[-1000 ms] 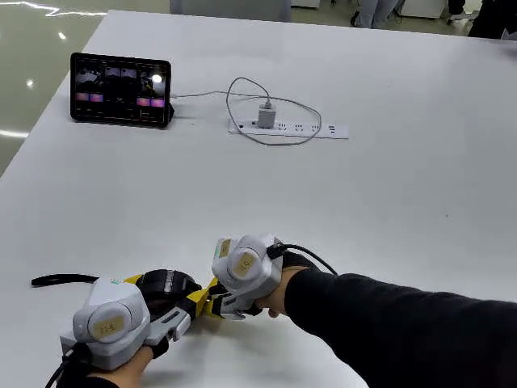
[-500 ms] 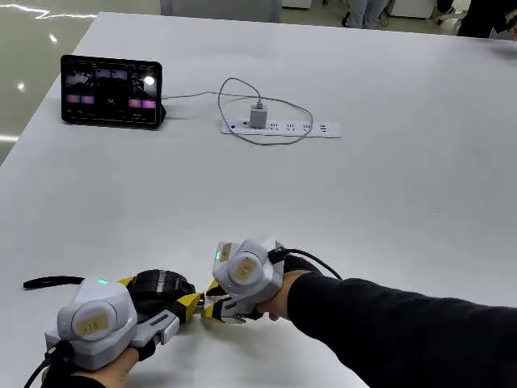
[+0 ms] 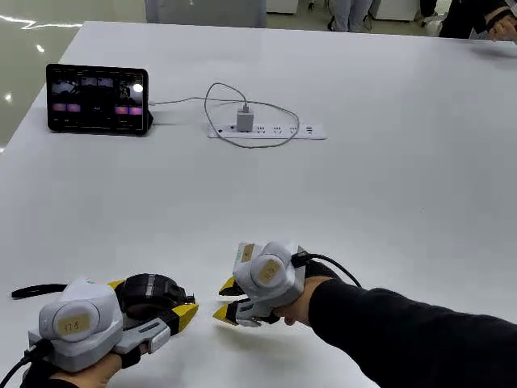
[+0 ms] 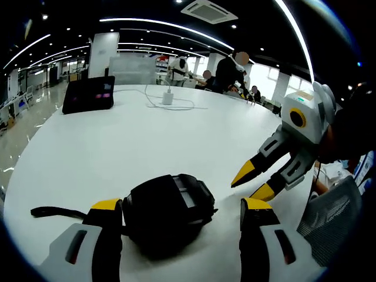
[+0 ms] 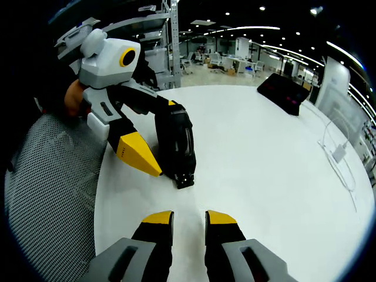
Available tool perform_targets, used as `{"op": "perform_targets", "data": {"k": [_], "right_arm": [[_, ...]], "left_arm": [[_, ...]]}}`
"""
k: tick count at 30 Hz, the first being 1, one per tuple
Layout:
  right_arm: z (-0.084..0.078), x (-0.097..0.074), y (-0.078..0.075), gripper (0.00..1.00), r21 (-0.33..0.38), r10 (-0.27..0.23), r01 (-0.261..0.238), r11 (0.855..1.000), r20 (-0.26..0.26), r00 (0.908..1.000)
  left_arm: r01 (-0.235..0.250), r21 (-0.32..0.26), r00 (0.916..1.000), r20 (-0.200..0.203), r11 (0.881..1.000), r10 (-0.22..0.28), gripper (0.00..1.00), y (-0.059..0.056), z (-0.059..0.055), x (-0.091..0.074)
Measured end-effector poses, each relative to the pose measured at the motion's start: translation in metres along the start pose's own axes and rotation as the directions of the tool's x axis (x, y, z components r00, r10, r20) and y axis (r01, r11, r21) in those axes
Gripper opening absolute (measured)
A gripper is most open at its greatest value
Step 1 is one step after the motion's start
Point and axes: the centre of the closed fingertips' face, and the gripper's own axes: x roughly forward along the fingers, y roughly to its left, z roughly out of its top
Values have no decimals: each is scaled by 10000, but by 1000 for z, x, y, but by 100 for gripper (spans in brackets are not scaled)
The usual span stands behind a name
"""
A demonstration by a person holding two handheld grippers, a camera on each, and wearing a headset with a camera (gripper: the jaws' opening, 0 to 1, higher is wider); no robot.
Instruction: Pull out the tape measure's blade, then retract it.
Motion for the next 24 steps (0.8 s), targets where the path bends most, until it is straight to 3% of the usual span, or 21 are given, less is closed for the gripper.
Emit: {"op": "perform_targets", "data": {"k": [8,13,15,19,22,24], "right_arm": [[-18,-19,-5,22,618,-400,390,9973,152,9991],[-22,-35,-12,27,1102,-764,720,9913,361,9964],[-25,-42,-16,30,1254,-902,839,9886,451,9949],[-31,-55,-23,34,1475,-1186,1095,9830,543,9915],[-38,-65,-26,37,1594,-1330,1224,9796,578,9894],[-45,-71,-26,39,1616,-1391,1289,9784,531,9889]], "left_arm": [[174,-272,9996,-226,9995,-180,90,13,2,-5],[442,-2,9978,-503,9990,-441,94,18,-1,-11],[578,223,9951,-819,9981,-558,97,20,-7,-14],[835,384,9924,-934,9958,-796,99,27,-13,-21],[1339,396,9860,-1051,9902,-1291,99,24,-16,-30],[1421,650,9815,-1387,9877,-1321,99,26,-19,-36]]}}
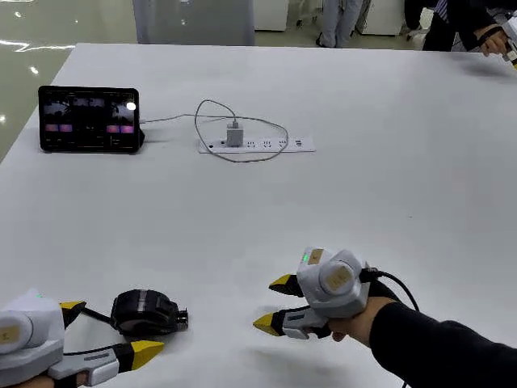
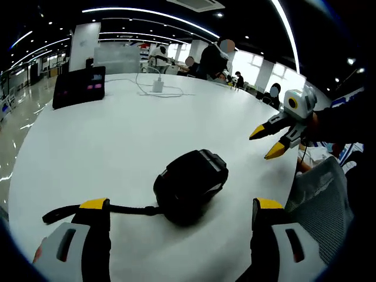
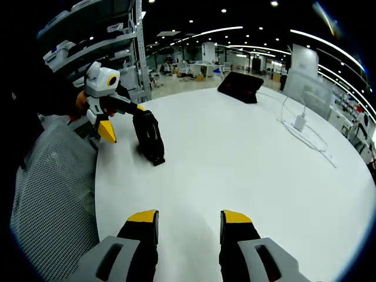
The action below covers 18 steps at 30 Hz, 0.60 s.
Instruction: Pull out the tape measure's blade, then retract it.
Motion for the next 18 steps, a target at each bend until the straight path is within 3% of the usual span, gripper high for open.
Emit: {"op": "perform_targets", "data": {"k": [6,18], "right_arm": [[-16,-20,-6,45,20,-167,167,9999,-60,9998],[-38,-55,-18,57,127,-654,653,9978,104,9978]], "left_arm": [[35,698,9998,-206,9976,-20,99,8,0,-16],[431,1290,9985,-389,9907,-384,99,11,7,-34]]}}
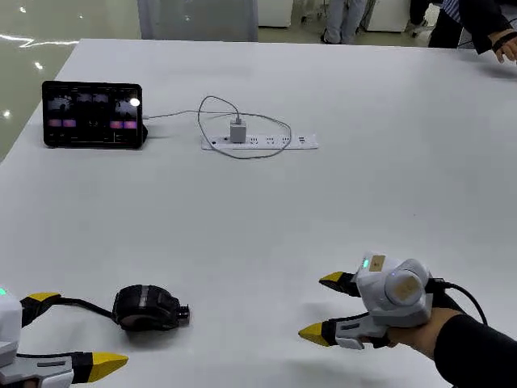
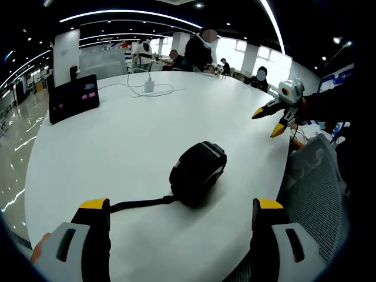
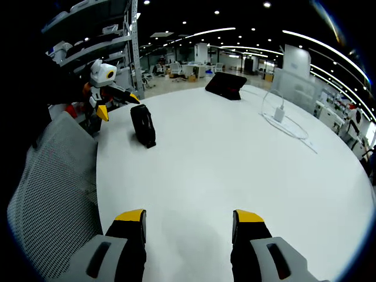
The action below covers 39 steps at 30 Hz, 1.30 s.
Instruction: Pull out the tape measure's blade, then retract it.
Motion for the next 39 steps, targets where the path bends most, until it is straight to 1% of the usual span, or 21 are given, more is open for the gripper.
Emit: {"op": "perform_targets", "data": {"k": [3,7,10,12,14,16,17,18,20,22,23,24,25,26,29,36,37,39], "right_arm": [[-9,-9,-5,59,-70,-167,167,9998,-1,9999],[-19,-20,-11,65,136,-330,331,9994,-57,9994],[-24,-28,-15,69,442,-458,456,9980,28,9989],[-27,-34,-17,73,676,-538,533,9963,44,9985],[-31,-38,-18,77,720,-586,586,9957,-15,9983],[-35,-42,-19,85,692,-553,553,9961,-20,9985],[-37,-44,-19,86,730,-520,523,9960,-57,9986],[-40,-47,-21,87,786,-583,594,9951,-161,9982],[-42,-50,-24,89,779,-662,669,9947,-126,9977],[-44,-55,-27,91,940,-720,727,9929,-117,9973],[-46,-57,-27,93,940,-714,724,9929,-142,9973],[-47,-58,-26,97,954,-625,640,9934,-186,9979],[-49,-59,-26,99,977,-571,588,9935,-201,9982],[-52,-61,-26,99,1003,-526,555,9934,-319,9981],[-55,-65,-26,99,1023,-477,515,9934,-393,9981],[-55,-72,-31,99,1115,-609,641,9917,-325,9976],[-54,-72,-31,99,1130,-617,651,9915,-328,9976],[-56,-71,-28,99,1096,-524,564,9924,-388,9979]], "left_arm": [[110,105,9999,16,9999,-110,99,-1,2,-2],[224,294,9995,209,9993,-230,99,-4,5,-4],[232,285,9996,137,9993,-236,99,-4,2,-3],[251,322,9996,140,9992,-256,99,-4,1,-2],[111,527,9998,163,9985,-120,99,-2,1,-3],[133,491,9998,118,9987,-139,99,-1,1,-4],[109,496,9998,142,9987,-116,99,0,1,-5],[116,495,9998,159,9987,-124,99,0,2,-5],[114,473,9998,164,9988,-122,99,0,2,-5],[149,492,9998,159,9987,-157,99,0,3,-6],[165,477,9998,124,9987,-171,99,0,3,-6],[180,475,9998,100,9987,-185,99,0,2,-6],[193,472,9998,81,9987,-197,99,0,1,-6],[212,477,9997,79,9986,-216,99,0,1,-7],[176,485,9998,39,9987,-178,99,1,-1,-7],[174,390,9998,9,9991,-174,99,3,-2,-9],[149,405,9998,104,9991,-153,99,4,-1,-9],[202,326,9998,75,9993,-205,99,2,-1,-9]]}}
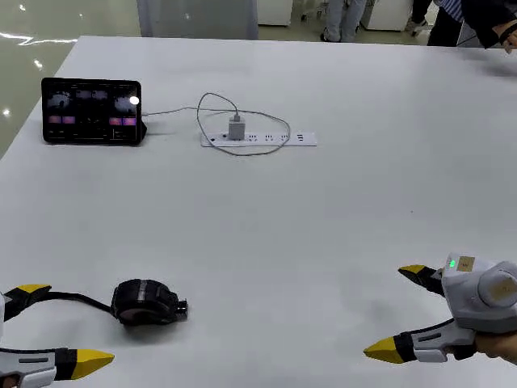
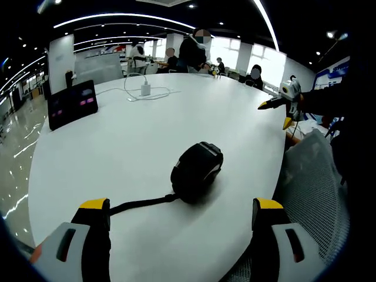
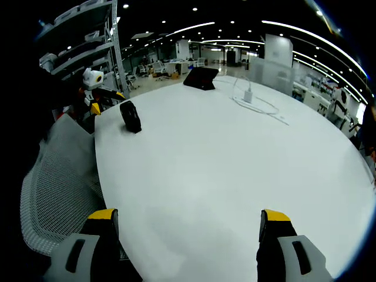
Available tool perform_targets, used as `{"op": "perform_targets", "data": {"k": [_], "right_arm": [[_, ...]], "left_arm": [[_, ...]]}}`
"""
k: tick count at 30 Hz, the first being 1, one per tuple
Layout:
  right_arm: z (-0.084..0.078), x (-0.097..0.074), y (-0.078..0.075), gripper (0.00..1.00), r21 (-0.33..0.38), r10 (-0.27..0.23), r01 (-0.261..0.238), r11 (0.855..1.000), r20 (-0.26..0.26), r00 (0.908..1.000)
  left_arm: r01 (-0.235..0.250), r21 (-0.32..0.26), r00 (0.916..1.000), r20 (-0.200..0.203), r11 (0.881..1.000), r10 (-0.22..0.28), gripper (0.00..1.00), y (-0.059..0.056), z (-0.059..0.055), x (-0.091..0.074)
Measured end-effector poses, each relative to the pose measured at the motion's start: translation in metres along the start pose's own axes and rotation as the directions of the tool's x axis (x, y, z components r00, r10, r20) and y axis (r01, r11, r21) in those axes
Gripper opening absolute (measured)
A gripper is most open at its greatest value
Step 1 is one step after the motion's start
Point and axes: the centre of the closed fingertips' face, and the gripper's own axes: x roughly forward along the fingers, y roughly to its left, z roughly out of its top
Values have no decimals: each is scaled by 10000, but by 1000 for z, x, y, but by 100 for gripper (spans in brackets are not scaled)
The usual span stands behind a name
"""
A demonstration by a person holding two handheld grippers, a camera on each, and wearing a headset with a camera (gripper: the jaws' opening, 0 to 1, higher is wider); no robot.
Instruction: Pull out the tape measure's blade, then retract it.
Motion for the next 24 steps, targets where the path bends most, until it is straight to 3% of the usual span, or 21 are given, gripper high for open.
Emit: {"op": "perform_targets", "data": {"k": [3,24], "right_arm": [[-2,2,6,99,-173,129,-131,9998,-114,9999],[-5,-1,3,99,-74,40,-41,10000,-114,9999]], "left_arm": [[21,107,10000,-22,9999,-20,99,-1,1,1],[220,172,9993,-317,9996,-214,99,-4,-3,6]]}}
